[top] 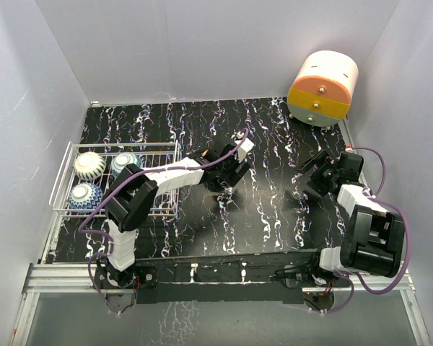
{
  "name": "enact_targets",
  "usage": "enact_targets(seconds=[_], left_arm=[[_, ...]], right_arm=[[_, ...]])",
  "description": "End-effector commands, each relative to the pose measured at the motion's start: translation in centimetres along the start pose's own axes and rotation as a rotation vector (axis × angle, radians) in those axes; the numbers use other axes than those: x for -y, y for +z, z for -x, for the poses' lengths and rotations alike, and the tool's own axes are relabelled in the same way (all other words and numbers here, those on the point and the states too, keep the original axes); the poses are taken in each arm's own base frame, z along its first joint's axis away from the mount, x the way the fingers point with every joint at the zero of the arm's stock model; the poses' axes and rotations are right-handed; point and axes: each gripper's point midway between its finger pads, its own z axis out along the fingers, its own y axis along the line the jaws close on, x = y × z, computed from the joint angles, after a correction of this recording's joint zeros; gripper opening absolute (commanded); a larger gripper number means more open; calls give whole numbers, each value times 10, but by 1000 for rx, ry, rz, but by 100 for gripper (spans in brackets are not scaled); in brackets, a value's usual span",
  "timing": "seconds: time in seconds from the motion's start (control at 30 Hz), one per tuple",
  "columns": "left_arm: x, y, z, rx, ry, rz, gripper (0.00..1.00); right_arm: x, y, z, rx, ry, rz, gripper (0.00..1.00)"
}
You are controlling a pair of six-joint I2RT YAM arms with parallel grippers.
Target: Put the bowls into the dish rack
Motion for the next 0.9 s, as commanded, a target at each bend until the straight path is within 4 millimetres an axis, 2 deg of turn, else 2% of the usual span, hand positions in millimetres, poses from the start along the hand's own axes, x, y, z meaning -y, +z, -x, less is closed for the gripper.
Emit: enact_targets(seconds=[0.0, 0.5, 0.6, 0.7, 0.73, 0.8, 0.87], left_arm=[[-11, -9, 27, 71, -15, 25, 76], [-16, -16, 24, 77, -44, 31, 54], [-18, -17, 25, 80, -48, 36, 45], [-18, -19, 27, 90, -51, 37, 29], [-18, -20, 28, 93, -53, 37, 26], [-18, -22, 31, 101, -54, 37, 27], [-18, -24, 33, 107, -55, 33, 32]], right_arm=[[-13, -1, 19, 57, -41, 32, 87], [-13, -1, 19, 58, -41, 30, 87], [-12, -1, 19, 57, -39, 30, 87], [-12, -1, 18, 55, -38, 28, 87], [-12, -1, 18, 55, -38, 28, 87], [-11, 0, 18, 53, -36, 26, 87], [-11, 0, 18, 54, -38, 27, 87]])
